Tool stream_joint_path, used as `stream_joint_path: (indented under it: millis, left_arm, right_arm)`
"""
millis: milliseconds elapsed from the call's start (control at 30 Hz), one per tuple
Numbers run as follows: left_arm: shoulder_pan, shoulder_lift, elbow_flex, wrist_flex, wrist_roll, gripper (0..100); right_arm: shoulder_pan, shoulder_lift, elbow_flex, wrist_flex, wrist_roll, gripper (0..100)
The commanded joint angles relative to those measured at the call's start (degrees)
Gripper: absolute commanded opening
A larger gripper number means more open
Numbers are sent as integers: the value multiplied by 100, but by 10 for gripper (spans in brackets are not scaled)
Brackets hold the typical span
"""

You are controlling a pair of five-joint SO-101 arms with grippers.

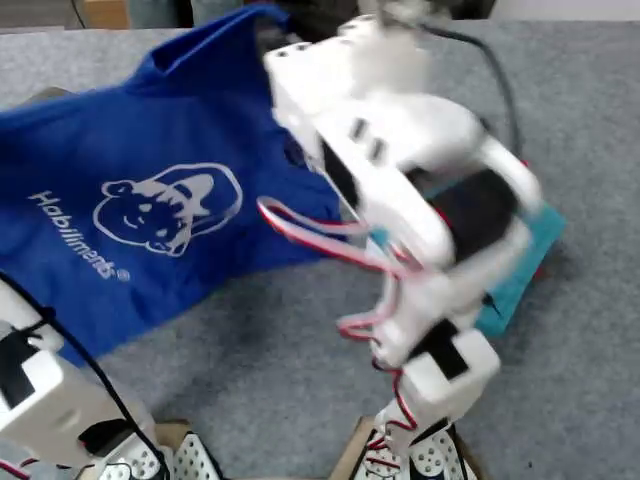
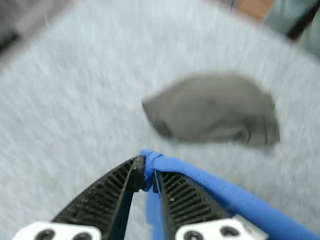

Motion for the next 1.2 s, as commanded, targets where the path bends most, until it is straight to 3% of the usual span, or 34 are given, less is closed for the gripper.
stream_joint_path:
  millis: [0,233,467,600,767,833,900,1000,1167]
  left_arm:
    - [-321,-615,-479,35,-352,28]
    - [-971,-2110,330,35,-686,28]
    - [-532,-3499,3020,-308,-1090,29]
    - [-66,-3552,5138,-2084,-1055,29]
    - [312,-3042,7477,-6163,-818,29]
    - [514,-2611,7960,-7727,-519,29]
    - [725,-2031,8031,-8774,-378,29]
    - [919,-1134,7468,-9292,-334,29]
    - [866,-88,6123,-8712,-343,29]
  right_arm:
    - [273,-840,-207,-193,35,13]
    - [431,-1736,-22,-202,9,13]
    - [431,-1842,2167,-712,35,13]
    - [431,-1420,3881,-1996,176,13]
    - [431,-145,5490,-4536,484,13]
    - [440,576,5560,-5451,519,13]
    - [475,1305,5323,-6092,519,13]
    - [492,2281,4286,-6277,510,13]
    - [527,3451,2088,-5371,510,13]
